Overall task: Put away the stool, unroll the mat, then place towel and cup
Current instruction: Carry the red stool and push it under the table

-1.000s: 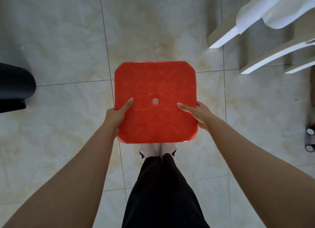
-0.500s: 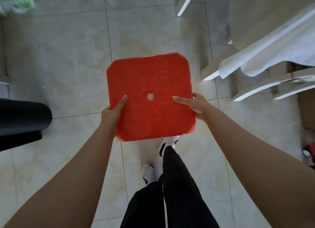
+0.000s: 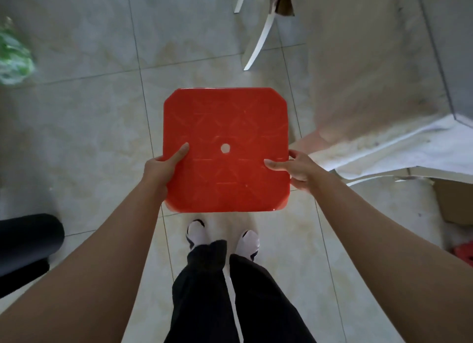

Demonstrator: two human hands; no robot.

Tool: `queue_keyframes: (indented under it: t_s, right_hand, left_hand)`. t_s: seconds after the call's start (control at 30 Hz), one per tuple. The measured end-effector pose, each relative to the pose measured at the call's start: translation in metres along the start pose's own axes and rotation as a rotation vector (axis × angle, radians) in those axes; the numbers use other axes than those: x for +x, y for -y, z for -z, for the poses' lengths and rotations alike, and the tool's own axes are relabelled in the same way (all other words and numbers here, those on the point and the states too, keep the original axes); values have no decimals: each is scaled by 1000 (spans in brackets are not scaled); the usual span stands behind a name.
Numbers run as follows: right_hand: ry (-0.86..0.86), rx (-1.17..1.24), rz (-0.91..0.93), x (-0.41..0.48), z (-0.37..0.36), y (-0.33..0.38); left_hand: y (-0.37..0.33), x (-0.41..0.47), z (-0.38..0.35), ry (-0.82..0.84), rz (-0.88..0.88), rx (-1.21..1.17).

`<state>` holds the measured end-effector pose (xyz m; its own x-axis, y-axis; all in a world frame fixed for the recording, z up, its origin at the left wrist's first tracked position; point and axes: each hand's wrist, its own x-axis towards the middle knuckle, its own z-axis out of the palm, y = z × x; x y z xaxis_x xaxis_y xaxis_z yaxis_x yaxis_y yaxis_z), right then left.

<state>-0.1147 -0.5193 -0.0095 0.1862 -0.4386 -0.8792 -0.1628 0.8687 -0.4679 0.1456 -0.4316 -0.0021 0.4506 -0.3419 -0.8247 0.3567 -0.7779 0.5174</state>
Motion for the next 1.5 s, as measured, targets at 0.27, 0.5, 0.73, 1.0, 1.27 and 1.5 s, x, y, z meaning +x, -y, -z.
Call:
queue_keyframes:
  t_s: [0.27,0.5,0.73,1.0,1.27,1.5]
  right_hand:
    - [-69,182,56,37,9,52]
    - [-118,240,21,72,14,77]
    - [-261,371,87,99,31,78]
    - [-317,543,105,146,65,94]
    - [-436,702,128,188,74,95]
    - [-583,727,136,210,75,84]
  left_hand:
    - [-95,57,-40,133,-16,135]
    - [-177,114,-70,408,49,341]
    - [-219,157,-140,486,-8,422]
    - [-255,201,-222,561,-21,572]
    - [-276,242,-290,648,-102,692]
    - [-280,250,-333,621,-120,850]
